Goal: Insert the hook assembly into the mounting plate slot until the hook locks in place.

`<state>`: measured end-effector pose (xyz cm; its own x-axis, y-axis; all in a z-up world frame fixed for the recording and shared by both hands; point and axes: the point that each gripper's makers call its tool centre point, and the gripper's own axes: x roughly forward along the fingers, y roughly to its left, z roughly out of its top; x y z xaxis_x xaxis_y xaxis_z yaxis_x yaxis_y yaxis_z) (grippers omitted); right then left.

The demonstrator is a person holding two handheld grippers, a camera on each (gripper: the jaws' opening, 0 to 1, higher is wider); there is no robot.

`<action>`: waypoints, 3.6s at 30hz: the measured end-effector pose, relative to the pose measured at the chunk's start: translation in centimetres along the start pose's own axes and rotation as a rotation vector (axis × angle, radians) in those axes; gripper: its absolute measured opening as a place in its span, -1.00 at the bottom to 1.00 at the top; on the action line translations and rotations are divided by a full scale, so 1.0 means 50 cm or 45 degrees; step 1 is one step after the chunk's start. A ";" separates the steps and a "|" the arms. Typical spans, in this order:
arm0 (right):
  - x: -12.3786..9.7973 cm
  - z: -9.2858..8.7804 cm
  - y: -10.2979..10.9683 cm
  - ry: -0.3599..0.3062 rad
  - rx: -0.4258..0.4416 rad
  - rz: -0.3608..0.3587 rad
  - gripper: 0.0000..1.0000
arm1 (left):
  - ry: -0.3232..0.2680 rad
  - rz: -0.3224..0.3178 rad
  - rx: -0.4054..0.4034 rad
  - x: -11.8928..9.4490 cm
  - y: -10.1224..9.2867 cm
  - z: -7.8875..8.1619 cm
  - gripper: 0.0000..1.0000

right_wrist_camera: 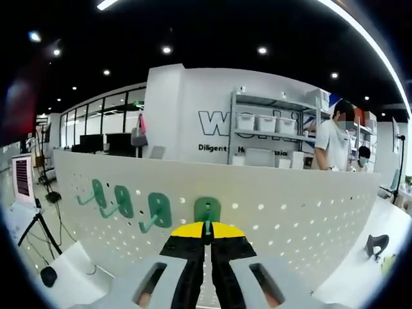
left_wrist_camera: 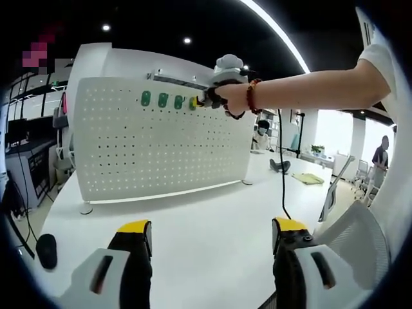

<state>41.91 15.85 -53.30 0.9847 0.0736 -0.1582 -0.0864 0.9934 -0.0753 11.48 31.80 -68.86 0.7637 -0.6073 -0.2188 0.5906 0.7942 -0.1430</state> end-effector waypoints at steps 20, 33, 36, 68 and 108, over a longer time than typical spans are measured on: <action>0.003 -0.006 0.000 -0.004 0.063 -0.011 -1.00 | 0.007 -0.002 -0.012 0.004 0.003 -0.006 0.56; 0.003 -0.005 0.005 -0.002 -0.070 0.017 -0.97 | -0.002 -0.007 -0.012 0.003 0.001 0.001 0.55; 0.002 -0.001 0.004 0.003 -0.004 0.054 -0.95 | 0.000 -0.008 -0.007 0.003 0.002 0.000 0.55; -0.003 -0.055 0.010 0.066 -0.052 0.139 -1.00 | 0.008 -0.031 0.007 0.013 -0.008 0.007 0.53; -0.257 -0.186 0.067 -0.037 0.039 0.657 -0.01 | 0.090 -0.148 0.150 0.032 -0.090 0.033 0.56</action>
<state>27.56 17.41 -60.66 0.8189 0.5565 -0.1399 -0.5577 0.8293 0.0345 10.46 27.24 -66.99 0.6708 -0.6885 -0.2757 0.7033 0.7085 -0.0579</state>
